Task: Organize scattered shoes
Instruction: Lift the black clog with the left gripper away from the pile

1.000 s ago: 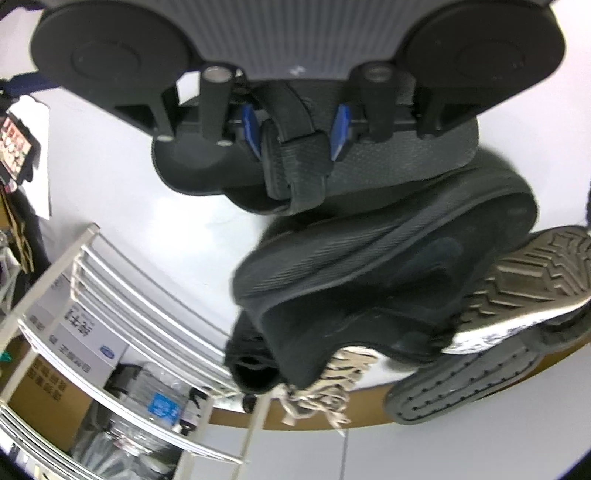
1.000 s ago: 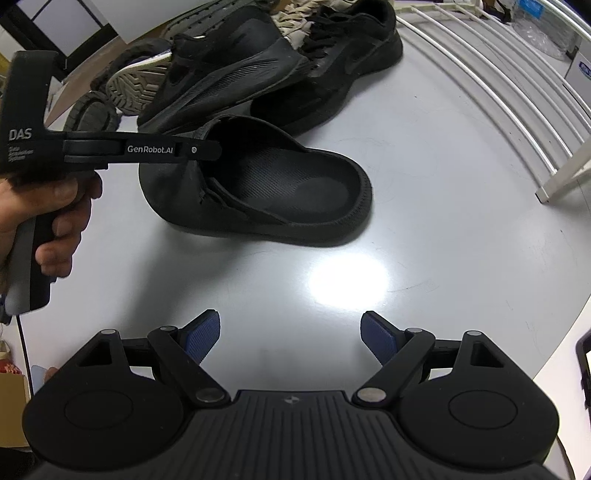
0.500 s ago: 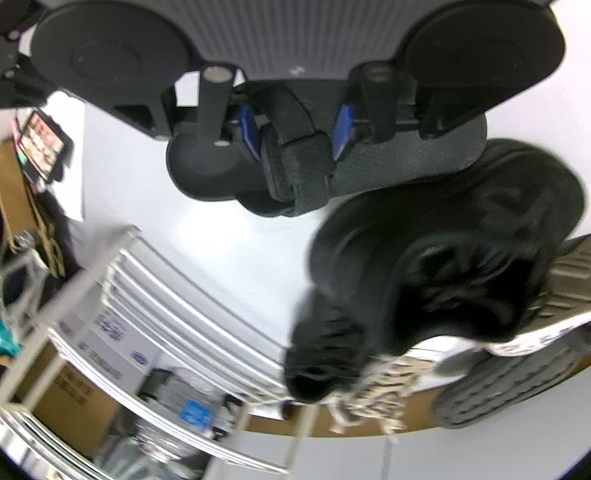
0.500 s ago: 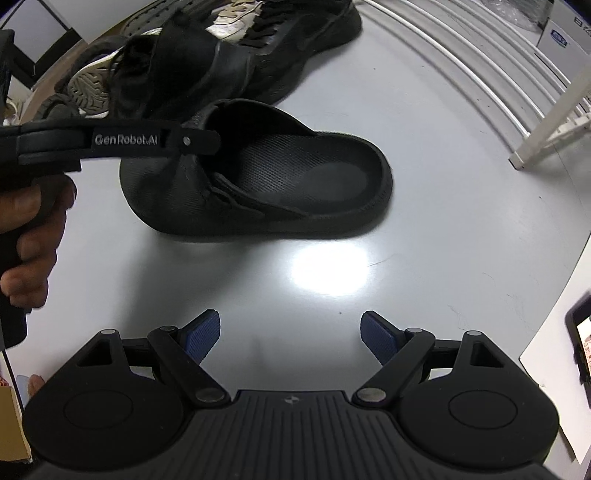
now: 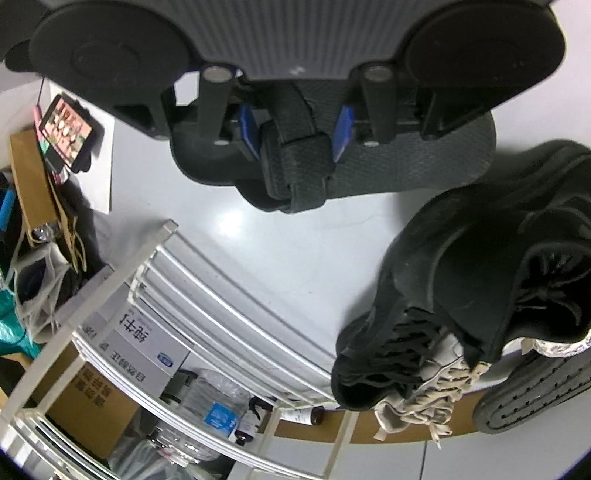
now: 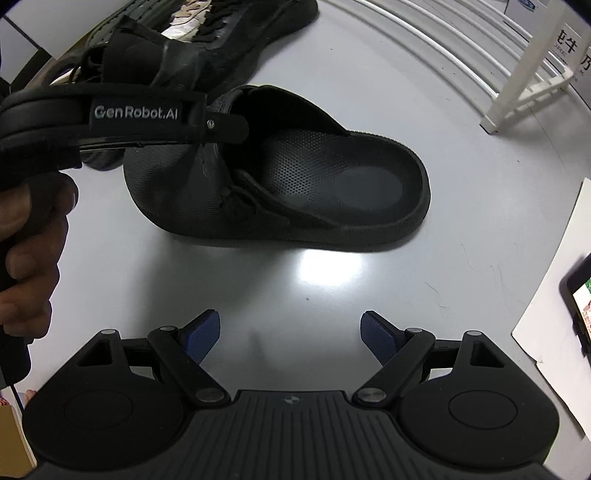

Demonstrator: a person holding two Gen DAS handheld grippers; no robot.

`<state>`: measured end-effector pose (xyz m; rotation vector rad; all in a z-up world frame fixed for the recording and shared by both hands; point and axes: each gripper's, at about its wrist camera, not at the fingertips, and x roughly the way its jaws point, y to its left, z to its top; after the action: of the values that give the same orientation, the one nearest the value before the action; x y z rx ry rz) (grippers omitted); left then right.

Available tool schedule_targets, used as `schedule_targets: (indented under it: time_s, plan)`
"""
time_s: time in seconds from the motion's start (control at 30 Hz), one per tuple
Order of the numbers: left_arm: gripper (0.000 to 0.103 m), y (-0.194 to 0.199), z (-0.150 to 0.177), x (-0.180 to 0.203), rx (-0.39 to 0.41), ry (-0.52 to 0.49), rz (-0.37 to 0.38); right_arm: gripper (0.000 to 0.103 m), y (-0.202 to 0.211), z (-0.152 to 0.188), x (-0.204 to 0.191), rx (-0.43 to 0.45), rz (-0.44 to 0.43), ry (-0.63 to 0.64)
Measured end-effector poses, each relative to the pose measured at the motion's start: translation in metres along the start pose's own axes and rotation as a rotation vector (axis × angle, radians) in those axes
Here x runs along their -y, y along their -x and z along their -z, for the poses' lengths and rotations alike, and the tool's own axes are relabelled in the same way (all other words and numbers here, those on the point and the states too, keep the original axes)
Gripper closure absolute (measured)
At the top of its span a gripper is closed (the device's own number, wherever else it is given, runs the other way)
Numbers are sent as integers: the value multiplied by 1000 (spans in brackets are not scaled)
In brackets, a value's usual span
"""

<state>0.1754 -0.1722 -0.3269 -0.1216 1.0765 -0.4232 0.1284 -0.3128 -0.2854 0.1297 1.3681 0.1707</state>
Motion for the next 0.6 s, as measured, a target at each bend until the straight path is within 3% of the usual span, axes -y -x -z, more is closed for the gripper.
schedule_targets:
  time_s: [0.37,0.6]
  plan:
    - [58,4,2,0,-43,18,130,16,4,0,3,13,-2,-51]
    - [60,20,2,-6,-55,-11,126,16,4,-12,12,44,-32,-113]
